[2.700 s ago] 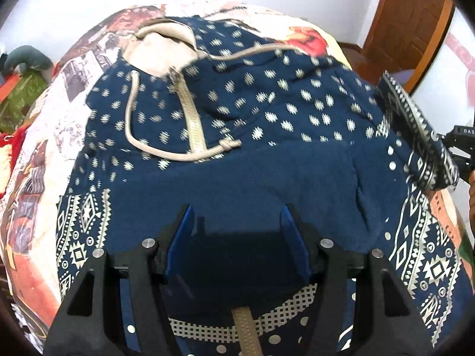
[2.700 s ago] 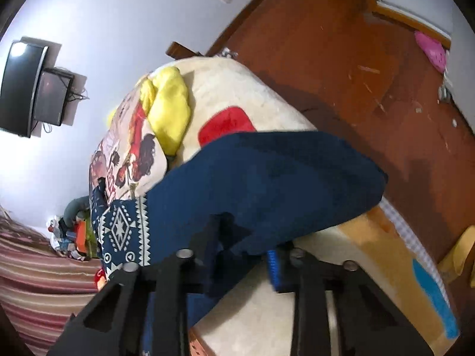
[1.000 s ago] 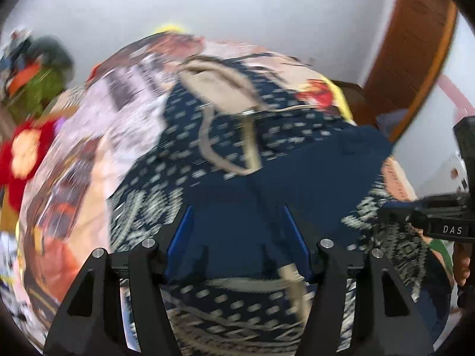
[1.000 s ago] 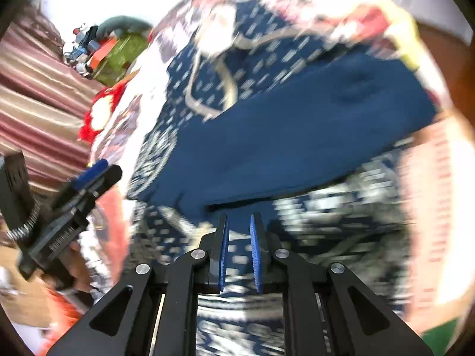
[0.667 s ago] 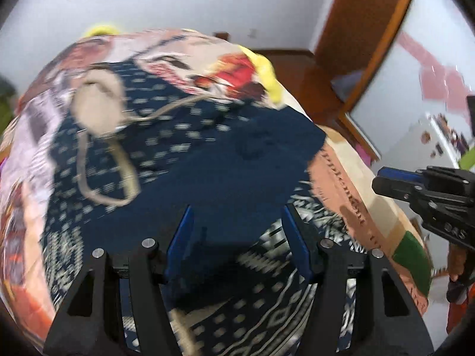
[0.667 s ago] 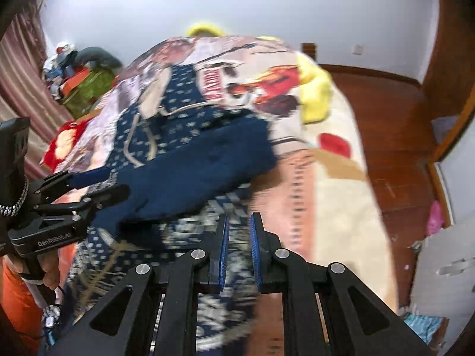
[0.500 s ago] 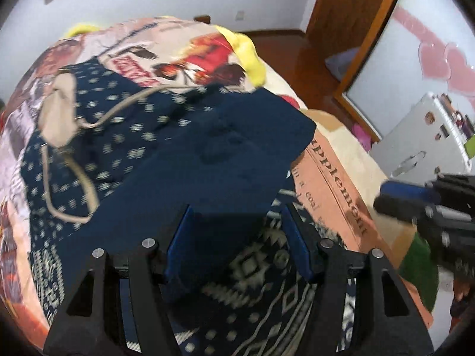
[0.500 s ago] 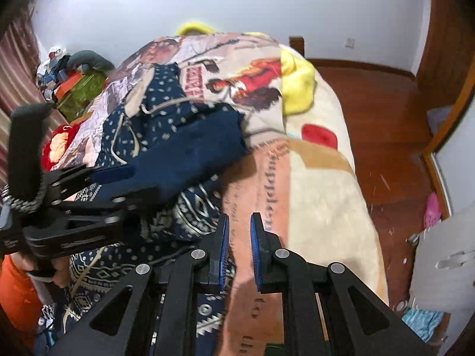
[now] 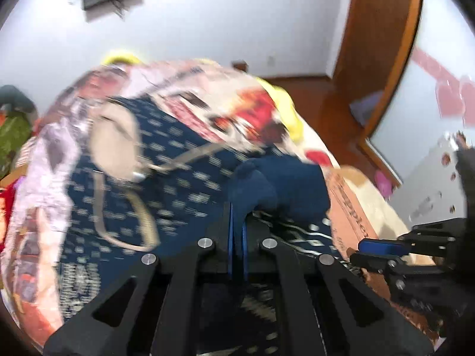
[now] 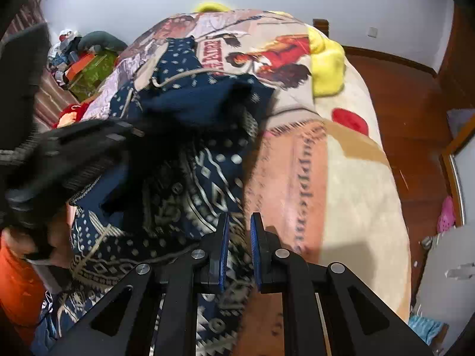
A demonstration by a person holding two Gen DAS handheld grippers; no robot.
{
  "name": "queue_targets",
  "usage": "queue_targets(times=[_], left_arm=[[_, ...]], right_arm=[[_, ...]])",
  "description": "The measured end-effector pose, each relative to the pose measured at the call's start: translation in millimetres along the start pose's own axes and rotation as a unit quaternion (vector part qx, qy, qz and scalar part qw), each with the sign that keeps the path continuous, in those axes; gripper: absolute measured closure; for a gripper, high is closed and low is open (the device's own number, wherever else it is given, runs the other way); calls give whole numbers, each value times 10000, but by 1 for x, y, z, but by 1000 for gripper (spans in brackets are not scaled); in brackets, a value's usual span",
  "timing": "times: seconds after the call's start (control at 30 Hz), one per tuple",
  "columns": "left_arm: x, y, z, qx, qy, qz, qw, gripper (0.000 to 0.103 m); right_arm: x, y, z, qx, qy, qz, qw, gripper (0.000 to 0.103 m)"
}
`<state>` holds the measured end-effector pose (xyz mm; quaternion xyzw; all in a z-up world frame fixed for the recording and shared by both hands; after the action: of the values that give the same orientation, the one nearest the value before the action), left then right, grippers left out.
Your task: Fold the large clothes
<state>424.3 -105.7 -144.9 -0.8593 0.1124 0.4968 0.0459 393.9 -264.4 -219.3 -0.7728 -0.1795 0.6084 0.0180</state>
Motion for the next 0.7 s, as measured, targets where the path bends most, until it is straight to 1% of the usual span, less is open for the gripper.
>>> queue_targets(times=[0.07,0.17,0.3,0.37,0.43,0.53,0.6,0.7], left_arm=[[-22,-27,3,-136,196,-114,9997,100],[-45,-68,13,-355,365,-360,9981,100],[-53,-117,36,-674,323,-633,9952,100],[-51,-143,52,-893,201,-735,9931,100],[-45,-164,67,-1078,64,-822,9907,100],[-28,-192,93,-1313,-210,-880,9872,100],[-15,-210,114,-1503,-452,-776,9845,100],[10,-230,143,-1822,-849,-482,9784,99]], right_arm=[[2,-6,-7,-37,17,9,10000,93],[5,-17,-17,-112,45,40,9999,92],[12,-35,-25,-323,29,16,9995,92],[20,-43,-27,-419,-56,9,9991,92],[34,-49,-29,-515,-245,69,9983,92],[57,-53,-28,-609,-574,390,9957,93],[64,-55,-27,-692,-607,516,9944,92],[65,-59,-25,-773,-602,657,9930,92]])
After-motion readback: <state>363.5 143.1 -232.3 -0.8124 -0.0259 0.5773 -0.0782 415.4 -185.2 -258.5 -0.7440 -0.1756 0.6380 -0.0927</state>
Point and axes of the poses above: each gripper's, at about its wrist camera, not at the fingertips, and x roughly the way its jaws point, y to its right, z to its underside, the point moved 2 cm from there along x, roughly the way its jaws point, and after that the axes turned 11 degrees about -y, right-handed, at the moved point
